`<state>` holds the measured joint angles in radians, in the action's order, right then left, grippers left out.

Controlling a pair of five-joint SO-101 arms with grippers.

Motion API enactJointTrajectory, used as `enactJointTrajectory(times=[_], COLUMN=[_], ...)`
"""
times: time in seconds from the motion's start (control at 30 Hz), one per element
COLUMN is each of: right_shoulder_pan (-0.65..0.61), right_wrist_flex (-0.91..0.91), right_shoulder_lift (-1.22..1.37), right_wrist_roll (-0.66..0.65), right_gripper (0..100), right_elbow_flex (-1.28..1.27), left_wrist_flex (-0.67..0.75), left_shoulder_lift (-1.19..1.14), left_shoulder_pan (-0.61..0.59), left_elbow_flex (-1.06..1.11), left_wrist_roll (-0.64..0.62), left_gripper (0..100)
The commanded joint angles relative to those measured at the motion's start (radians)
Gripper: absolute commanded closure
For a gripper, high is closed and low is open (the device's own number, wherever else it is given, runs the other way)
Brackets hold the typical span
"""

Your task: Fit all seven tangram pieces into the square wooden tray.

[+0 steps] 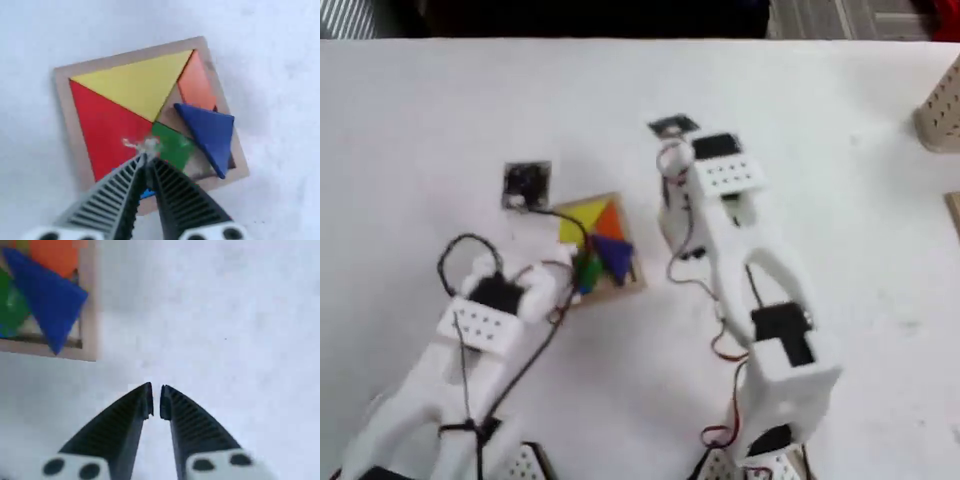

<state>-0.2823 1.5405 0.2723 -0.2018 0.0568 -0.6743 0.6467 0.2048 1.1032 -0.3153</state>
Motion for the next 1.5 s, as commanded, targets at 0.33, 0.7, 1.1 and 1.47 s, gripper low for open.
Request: enactJointTrajectory(times=[0.33,0.7,1.1,1.47], right_shoulder_pan=[0.323,0.351,0.344,0.344], right_wrist_flex=[-0.46,-0.461,-0.44,-0.437], right_shoulder_lift=[-0.116,-0.018,-0.001,-0.001], right_wrist_roll=[-0.008,-0.012,-0.046,-0.052], right_gripper=[98.1,98.1,98.1,98.1], right_elbow_flex=[-0.379,-0.318,-0.296,-0.296], left_wrist_flex=[0.275,0.448,0.419,0.417], left_shoulder_lift=[-0.148,-0.483,-0.641,-0.806], left_shoulder_pan=[0.361,0.32,0.214,0.183], left_elbow_flex=[-0.054,-0.229,-0.41,-0.509], left_wrist_roll=[-0.288,-0.362,-0.367,-0.368], left_gripper=[98,98,98,98])
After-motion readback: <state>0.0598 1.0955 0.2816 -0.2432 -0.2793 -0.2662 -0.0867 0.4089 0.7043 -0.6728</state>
